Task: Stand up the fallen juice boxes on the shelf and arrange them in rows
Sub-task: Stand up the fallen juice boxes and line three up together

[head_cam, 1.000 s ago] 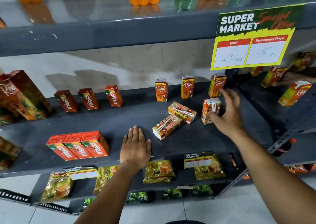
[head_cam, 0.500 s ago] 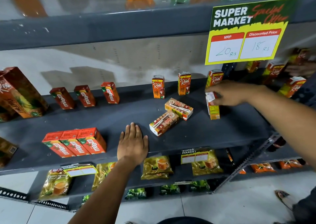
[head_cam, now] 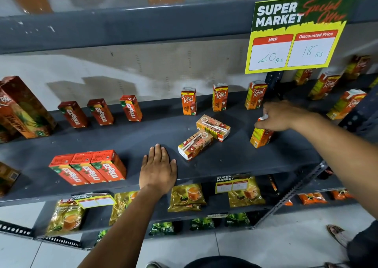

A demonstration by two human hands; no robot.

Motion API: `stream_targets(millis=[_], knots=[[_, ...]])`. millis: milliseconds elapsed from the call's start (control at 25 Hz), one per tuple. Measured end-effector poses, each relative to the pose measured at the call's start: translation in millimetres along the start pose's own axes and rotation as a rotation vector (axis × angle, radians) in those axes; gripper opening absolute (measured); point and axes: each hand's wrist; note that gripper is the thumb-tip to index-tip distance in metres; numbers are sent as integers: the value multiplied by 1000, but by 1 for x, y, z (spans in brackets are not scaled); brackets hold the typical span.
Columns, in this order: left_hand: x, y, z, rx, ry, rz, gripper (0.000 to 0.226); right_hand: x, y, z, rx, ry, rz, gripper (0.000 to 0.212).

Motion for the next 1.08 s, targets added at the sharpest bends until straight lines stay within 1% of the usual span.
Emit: stream_targets(millis=[80, 160, 200, 240, 280, 320, 360, 400, 440, 520, 600, 640, 680, 760, 840, 920, 1000, 1080], knots=[[0, 0, 0, 0, -3, -2, 67, -2, 2, 0, -38, -22, 21, 48], [1, 0, -1, 0, -1, -2, 67, 1, 0, 4, -70, -68, 78, 60], [1, 0, -1, 1, 0, -3, 67, 4, -3, 8, -69, -114, 74, 68], [1, 0, -1, 2, -1, -6, 67, 6, -6, 15, -34, -149, 21, 73], [0, 0, -1, 4, -2, -9, 67, 8, -6, 25, 37, -136, -56, 70], [1, -1, -1, 6, -3, -9, 67, 8, -4, 38, 129, -59, -127, 64], [1, -1, -2, 8, -5, -9, 66, 7, 0, 54, 214, 52, -162, 56], [1, -1, -2, 9, -7, -9, 66, 4, 6, 72, 272, 152, -160, 50], [2, -2, -2, 9, -11, -8, 66, 0, 14, 88, 291, 209, -124, 48], [3, -2, -2, 7, -13, 1, 66, -11, 31, 112, 255, 158, 10, 51], [4, -3, -1, 3, -13, 7, 66, -27, 41, 119, 155, 61, 160, 56], [4, -3, -1, 2, -17, 4, 66, -35, 43, 117, 109, 57, 195, 58], [4, -3, 0, 3, -22, 0, 66, -42, 45, 115, 71, 80, 194, 57], [3, -2, 0, 4, -28, -6, 66, -47, 48, 110, 35, 123, 138, 53], [3, -2, -1, 0, -30, -5, 66, -34, 50, 104, 45, 155, 66, 46], [2, -1, -1, -2, -29, -4, 66, -12, 48, 95, 164, 111, -76, 38], [1, -1, 0, -1, -26, -9, 66, 11, 43, 82, 374, 17, -193, 33], [1, -1, 0, -3, -24, -10, 66, 29, 28, 74, 443, 100, -154, 19]])
Point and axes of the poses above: each hand's wrist, its own y-axis towards the middle knuckle, its own x-axis out of the back of the hand, z = x × y, and after that the axes turned 11 degrees about x, right-handed
